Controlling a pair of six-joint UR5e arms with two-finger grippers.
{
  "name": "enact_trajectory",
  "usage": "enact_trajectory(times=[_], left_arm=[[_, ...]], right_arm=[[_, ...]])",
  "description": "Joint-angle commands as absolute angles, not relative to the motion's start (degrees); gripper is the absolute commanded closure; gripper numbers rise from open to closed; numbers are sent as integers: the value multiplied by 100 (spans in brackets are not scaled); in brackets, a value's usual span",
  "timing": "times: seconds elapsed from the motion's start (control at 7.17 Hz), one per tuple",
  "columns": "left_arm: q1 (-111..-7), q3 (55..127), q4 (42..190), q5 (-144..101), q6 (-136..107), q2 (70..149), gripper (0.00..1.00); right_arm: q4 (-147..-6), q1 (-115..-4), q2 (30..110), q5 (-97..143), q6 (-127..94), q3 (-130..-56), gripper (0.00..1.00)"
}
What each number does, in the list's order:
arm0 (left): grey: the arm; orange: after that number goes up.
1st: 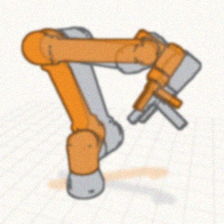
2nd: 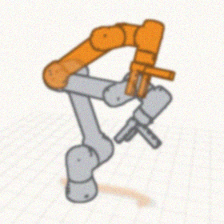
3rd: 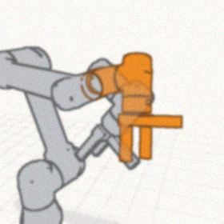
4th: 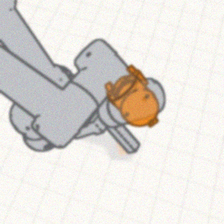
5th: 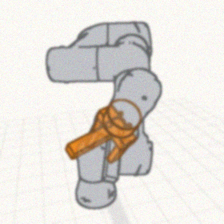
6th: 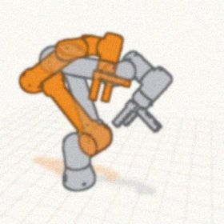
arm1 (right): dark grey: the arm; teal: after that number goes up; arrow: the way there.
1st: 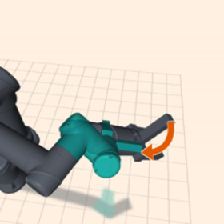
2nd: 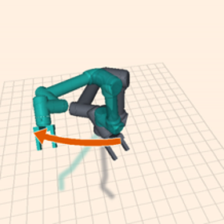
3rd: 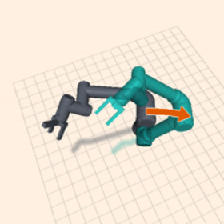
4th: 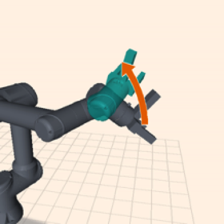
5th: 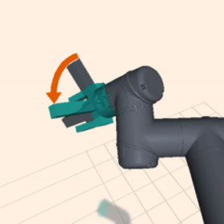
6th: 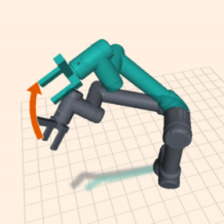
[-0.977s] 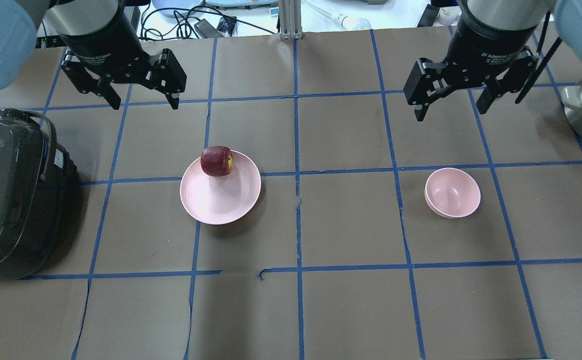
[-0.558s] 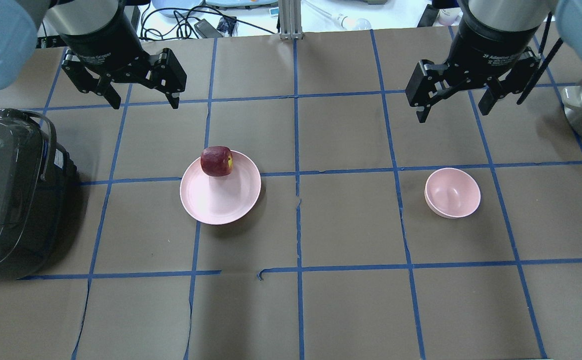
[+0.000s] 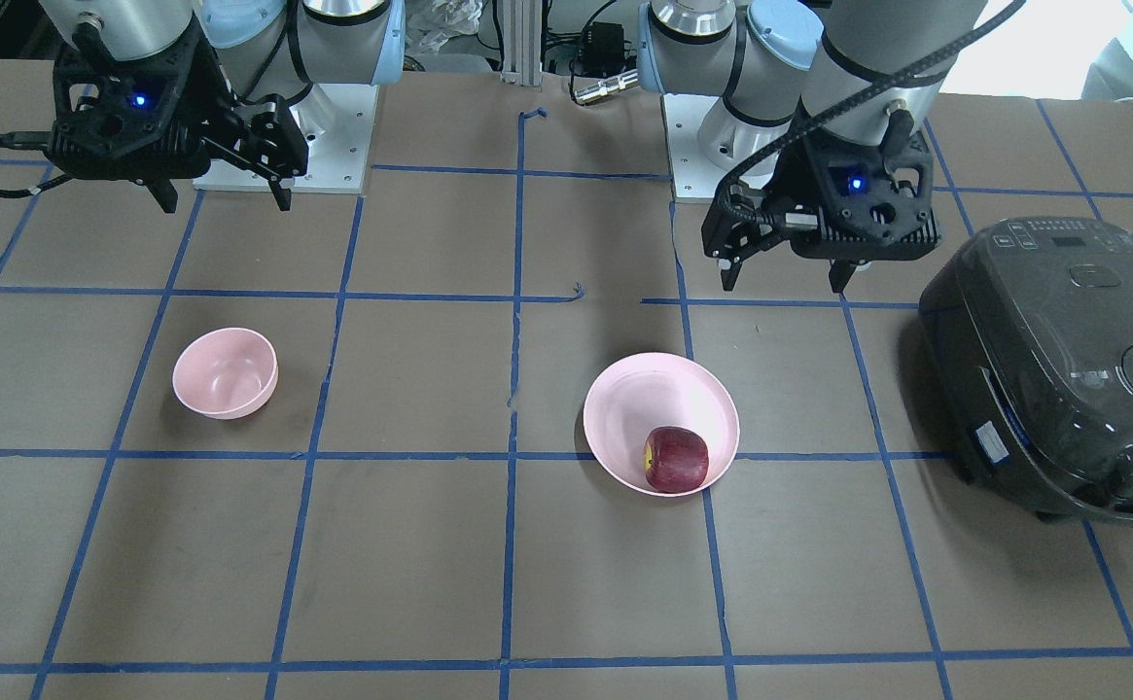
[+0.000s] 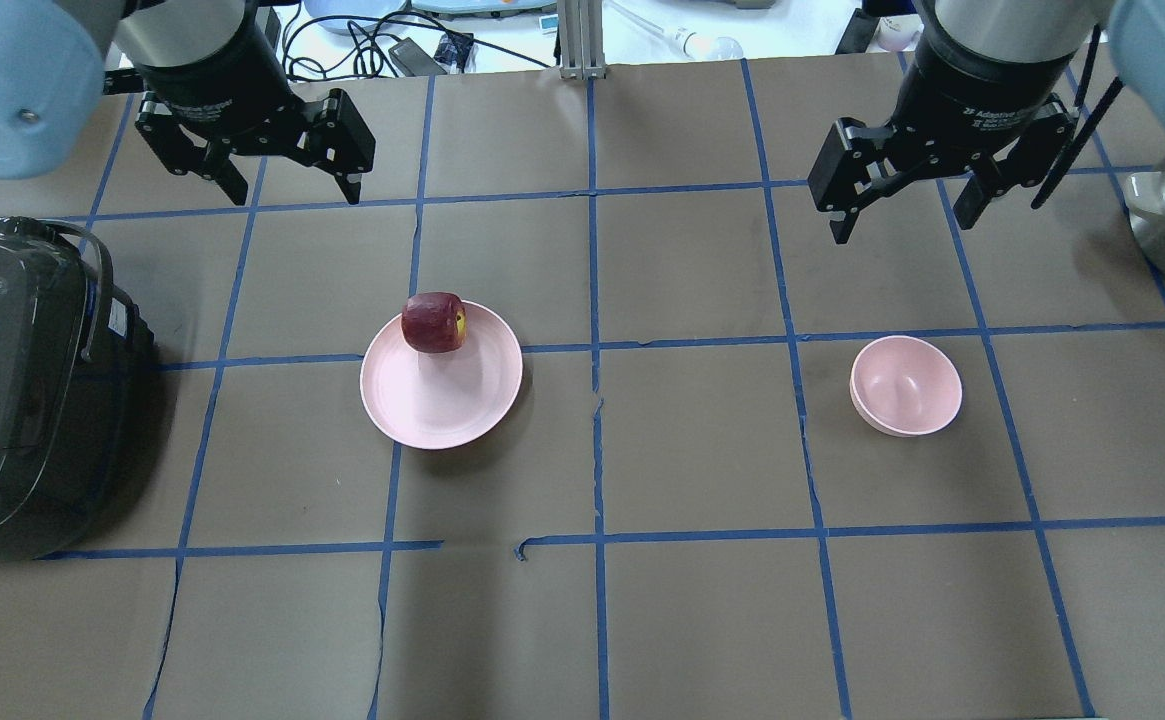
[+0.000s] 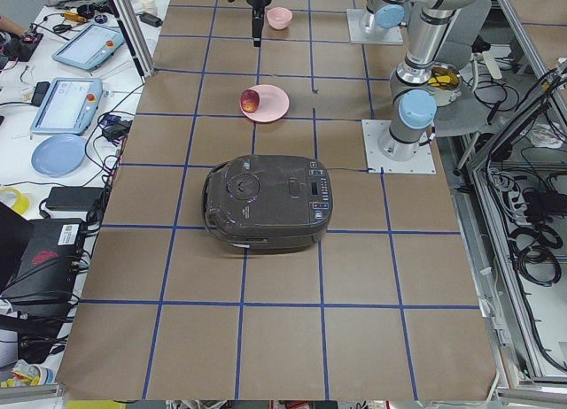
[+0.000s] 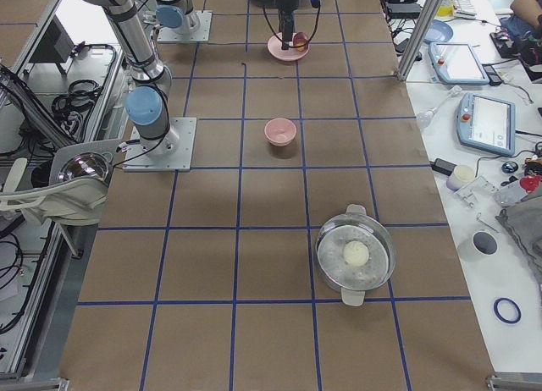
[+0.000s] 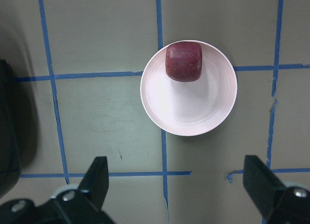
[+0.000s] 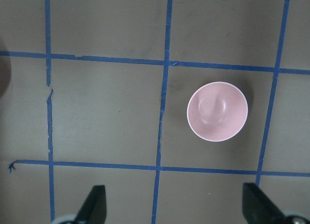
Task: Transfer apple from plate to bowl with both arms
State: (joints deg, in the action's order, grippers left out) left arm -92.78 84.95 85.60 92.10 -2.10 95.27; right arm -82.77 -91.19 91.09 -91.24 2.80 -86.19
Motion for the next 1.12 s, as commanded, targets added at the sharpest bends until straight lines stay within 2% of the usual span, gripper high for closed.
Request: enact_trajectory(times=[0.0, 0.28, 0.56, 0.7, 0.98], left_arm=[[-9272, 9163, 7468, 9193, -255, 9982, 0], [-9281, 10296, 5781, 9167, -579, 10395, 0], [-9307, 10485, 5449, 9115, -606, 10721, 0], [-9334, 10485, 5441, 8801, -624, 10931, 0], [-9447, 10485, 5283, 8859, -791, 11187, 0]], right_arm=[[-8331, -9071, 8983, -9149, 473, -8657, 0], [-8341, -8800, 8939, -9149, 816, -8858, 0], [-8358, -8195, 8886, -9106, 1420, -9113, 0], [-8602, -7669, 8616, -9045, 1937, -9358, 0], [-9950, -7234, 8132, -9044, 2223, -10129, 0]])
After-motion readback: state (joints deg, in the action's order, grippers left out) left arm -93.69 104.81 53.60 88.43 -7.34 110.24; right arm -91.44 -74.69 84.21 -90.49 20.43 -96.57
